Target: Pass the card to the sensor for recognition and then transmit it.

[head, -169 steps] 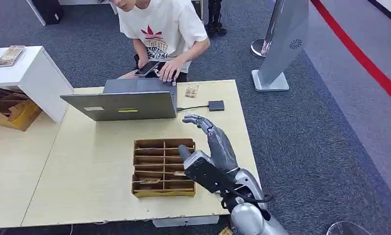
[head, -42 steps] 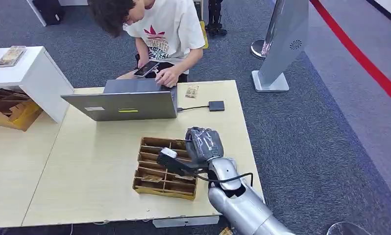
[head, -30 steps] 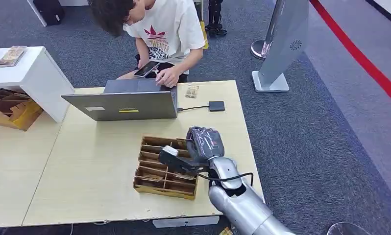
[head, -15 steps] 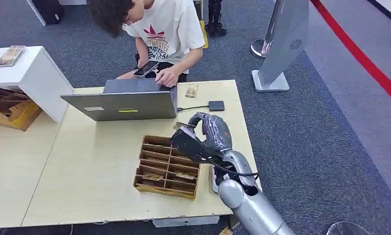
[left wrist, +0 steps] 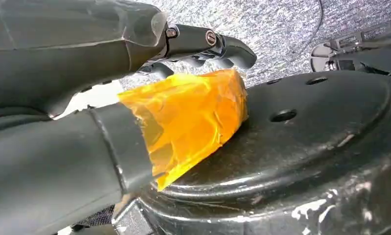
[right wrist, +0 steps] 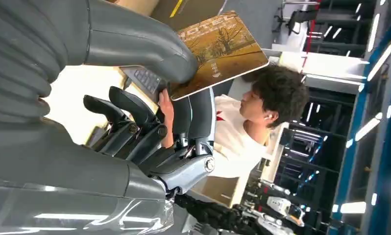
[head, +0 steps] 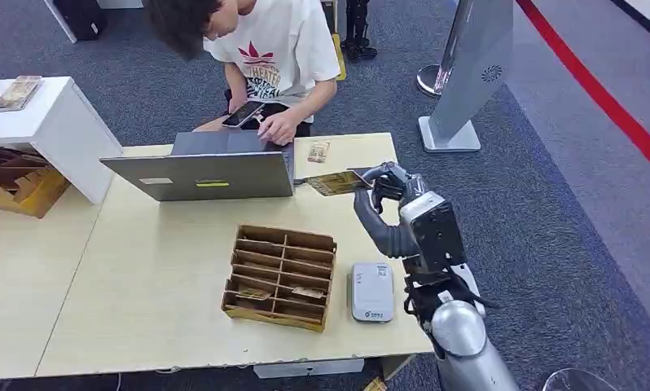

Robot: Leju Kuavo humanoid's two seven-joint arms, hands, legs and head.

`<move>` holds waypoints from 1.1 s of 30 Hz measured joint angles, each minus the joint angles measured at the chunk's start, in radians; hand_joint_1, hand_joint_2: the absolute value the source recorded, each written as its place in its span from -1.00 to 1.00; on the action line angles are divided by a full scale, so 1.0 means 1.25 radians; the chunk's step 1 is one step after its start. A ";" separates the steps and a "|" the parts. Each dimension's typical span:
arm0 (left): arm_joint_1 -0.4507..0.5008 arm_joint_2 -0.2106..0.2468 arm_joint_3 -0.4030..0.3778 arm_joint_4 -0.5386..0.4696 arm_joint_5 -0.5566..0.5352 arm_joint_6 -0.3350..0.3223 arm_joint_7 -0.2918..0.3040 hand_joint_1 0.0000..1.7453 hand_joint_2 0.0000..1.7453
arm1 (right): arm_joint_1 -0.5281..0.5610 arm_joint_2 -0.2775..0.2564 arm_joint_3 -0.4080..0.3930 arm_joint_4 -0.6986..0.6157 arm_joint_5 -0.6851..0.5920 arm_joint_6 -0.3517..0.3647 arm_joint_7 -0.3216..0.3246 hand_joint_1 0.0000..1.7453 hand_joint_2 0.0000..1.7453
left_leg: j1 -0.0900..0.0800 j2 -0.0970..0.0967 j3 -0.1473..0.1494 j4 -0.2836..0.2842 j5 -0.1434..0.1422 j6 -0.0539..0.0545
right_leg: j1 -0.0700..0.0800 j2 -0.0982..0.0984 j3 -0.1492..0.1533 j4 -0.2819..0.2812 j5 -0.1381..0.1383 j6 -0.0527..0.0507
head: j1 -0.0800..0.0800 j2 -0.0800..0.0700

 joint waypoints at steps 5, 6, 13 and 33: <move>0.000 0.000 0.000 0.000 0.000 0.001 -0.001 -1.00 -1.00 | 0.002 -0.010 0.000 -0.012 -0.001 0.000 -0.001 1.00 1.00 | 0.000 0.000 0.000 0.000 0.000 0.000 | 0.000 0.000 0.000 0.000 0.000 0.000 | 0.000 0.000; 0.000 0.000 0.000 0.000 0.000 0.001 -0.001 -1.00 -1.00 | 0.002 -0.011 0.000 -0.013 0.000 0.000 -0.001 1.00 1.00 | 0.000 0.000 0.000 0.000 0.000 0.000 | 0.000 0.000 0.000 0.000 0.000 0.000 | 0.000 0.000; 0.000 0.000 0.000 0.000 -0.004 0.002 -0.001 -1.00 -1.00 | -0.002 -0.017 0.004 -0.013 0.047 -0.003 0.004 1.00 1.00 | 0.000 0.000 0.000 0.000 0.000 0.000 | 0.000 0.000 0.000 0.000 0.000 0.000 | 0.000 0.000; -0.014 0.001 -0.009 0.000 -0.060 -0.002 0.019 -1.00 -1.00 | -0.293 0.037 0.092 0.206 0.251 0.028 0.160 1.00 1.00 | 0.000 0.000 0.000 0.000 0.001 0.000 | 0.000 0.000 0.000 0.001 0.000 0.000 | 0.000 0.000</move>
